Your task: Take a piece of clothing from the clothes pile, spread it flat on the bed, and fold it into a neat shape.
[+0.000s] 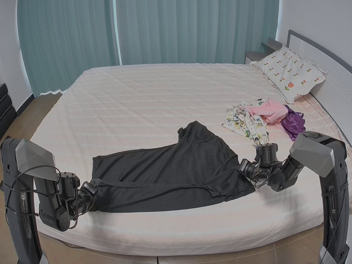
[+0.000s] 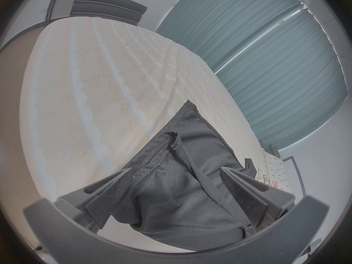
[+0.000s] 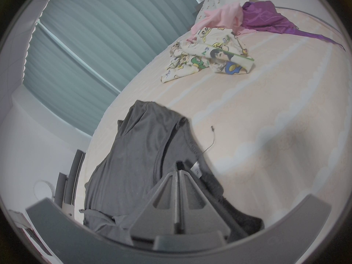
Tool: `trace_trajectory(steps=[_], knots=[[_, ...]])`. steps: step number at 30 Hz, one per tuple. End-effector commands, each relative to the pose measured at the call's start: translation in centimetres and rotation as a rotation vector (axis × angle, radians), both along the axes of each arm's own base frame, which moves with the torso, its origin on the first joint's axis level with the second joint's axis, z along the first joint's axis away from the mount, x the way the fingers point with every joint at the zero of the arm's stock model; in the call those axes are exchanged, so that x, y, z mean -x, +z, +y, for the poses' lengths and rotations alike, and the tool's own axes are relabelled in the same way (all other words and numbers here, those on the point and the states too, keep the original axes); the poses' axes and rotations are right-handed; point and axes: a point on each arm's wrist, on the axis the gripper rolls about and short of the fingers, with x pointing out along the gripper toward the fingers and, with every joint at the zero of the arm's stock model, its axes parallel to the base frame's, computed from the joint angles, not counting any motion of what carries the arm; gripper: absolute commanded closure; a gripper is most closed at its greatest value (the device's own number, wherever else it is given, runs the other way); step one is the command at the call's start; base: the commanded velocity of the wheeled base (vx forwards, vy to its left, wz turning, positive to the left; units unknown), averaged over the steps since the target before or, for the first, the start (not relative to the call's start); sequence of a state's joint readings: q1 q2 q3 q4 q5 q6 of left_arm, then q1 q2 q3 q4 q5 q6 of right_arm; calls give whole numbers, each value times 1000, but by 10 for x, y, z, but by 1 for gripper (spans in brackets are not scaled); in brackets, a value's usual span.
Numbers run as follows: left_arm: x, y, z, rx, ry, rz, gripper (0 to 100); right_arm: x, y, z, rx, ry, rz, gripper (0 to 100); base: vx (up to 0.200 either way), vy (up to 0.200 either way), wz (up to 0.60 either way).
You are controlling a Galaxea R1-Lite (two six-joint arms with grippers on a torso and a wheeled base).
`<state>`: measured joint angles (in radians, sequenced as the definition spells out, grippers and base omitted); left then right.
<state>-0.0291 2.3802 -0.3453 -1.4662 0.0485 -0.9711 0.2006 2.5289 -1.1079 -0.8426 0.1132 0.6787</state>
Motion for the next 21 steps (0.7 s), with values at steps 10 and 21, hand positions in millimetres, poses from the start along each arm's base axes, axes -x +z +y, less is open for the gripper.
trace_trajectory(steps=[10, 21], knots=[[0, 1, 0, 1, 3, -4, 0, -11, 4, -3, -68, -56, -68, 100, 0, 0, 0], [-11, 36, 5, 11, -15, -137, 0, -11, -6, -3, -72, -56, -81, 100, 0, 0, 0]])
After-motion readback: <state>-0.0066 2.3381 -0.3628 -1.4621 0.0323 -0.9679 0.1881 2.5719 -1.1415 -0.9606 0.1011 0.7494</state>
